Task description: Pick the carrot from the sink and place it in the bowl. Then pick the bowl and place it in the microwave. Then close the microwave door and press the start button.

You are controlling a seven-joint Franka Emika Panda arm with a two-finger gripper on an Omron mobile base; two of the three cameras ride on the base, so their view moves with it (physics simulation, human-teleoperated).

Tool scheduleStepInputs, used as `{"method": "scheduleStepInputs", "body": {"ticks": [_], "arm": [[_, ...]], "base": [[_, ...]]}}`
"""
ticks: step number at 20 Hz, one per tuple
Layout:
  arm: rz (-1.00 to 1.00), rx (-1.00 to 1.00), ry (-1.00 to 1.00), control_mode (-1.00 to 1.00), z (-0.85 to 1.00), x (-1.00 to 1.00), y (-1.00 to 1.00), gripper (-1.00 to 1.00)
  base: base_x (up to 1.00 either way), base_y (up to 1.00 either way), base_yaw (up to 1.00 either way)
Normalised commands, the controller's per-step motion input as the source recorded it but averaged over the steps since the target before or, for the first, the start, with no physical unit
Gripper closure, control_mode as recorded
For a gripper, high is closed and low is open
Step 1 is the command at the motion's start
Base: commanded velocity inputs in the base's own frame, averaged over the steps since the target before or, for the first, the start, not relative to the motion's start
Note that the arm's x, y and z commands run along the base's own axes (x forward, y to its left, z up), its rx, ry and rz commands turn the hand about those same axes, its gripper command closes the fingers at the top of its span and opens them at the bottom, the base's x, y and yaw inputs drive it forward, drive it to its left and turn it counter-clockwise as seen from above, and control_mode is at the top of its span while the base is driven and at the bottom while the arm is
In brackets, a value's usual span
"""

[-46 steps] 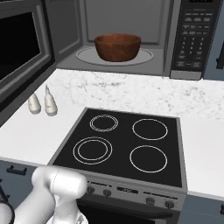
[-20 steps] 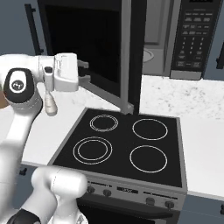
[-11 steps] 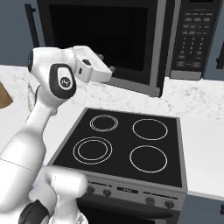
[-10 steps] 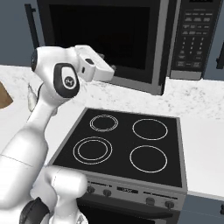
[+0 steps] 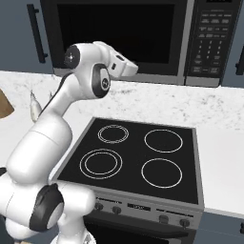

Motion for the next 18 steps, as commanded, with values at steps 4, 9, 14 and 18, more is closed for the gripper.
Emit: {"method": "scheduleStepInputs", "body": {"ticks": [4, 9, 14, 18], "arm": [[0.23, 0.09, 0.0, -1.0, 0.0, 0.77, 0.0, -1.0], [0.18, 0.08, -0.02, -1.0, 0.0, -0.05, -0.17, -1.0], [0.02, 0.21, -0.1, -1.0, 0.0, -0.94, -0.99, -1.0], [0.0, 0.3, -0.03, -1.0, 0.08, -0.87, -1.0, -1.0]], "base": [[0.0, 0.0, 0.0], [0.0, 0.0, 0.0], [0.0, 0.0, 0.0], [0.0, 0.0, 0.0]]}}
